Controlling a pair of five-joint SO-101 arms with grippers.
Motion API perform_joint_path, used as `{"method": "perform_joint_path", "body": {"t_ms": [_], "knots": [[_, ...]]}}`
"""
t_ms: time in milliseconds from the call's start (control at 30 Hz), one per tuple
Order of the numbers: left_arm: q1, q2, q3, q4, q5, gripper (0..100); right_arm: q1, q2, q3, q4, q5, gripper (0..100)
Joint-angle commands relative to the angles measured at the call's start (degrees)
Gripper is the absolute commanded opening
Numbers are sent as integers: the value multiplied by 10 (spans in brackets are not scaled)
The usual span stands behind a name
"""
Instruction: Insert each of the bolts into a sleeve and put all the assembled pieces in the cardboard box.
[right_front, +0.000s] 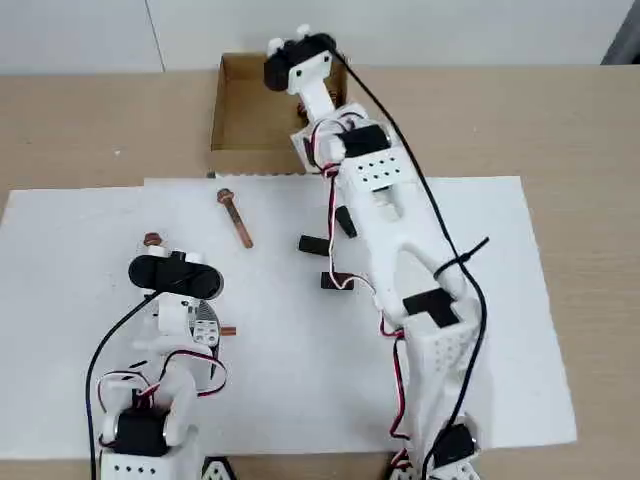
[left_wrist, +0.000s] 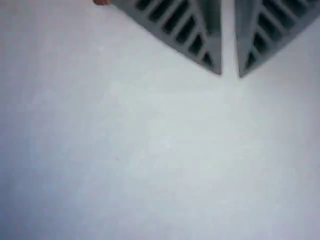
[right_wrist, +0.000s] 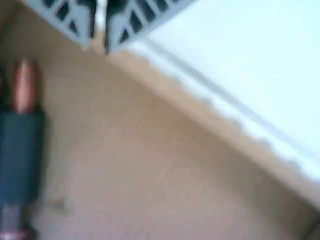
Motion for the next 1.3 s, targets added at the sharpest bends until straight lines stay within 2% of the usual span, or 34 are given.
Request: {"method": "perform_joint_path", "body": {"t_ms": [0,467,600,767,1000,1267], "knots": [[-1,-5,-2,-14,2,6,1,-76,-26,58,4,6],[-1,-5,-2,-14,2,6,2,-139,-26,323,10,11],[-1,-5,-2,-14,2,6,1,-132,-25,371,77,11],[-1,-5,-2,-14,2,6,5,-83,-25,383,113,19],[-1,-5,-2,-14,2,6,5,-15,-26,378,127,151],[-1,-5,-2,-14,2,6,30,23,-26,317,129,157]]}}
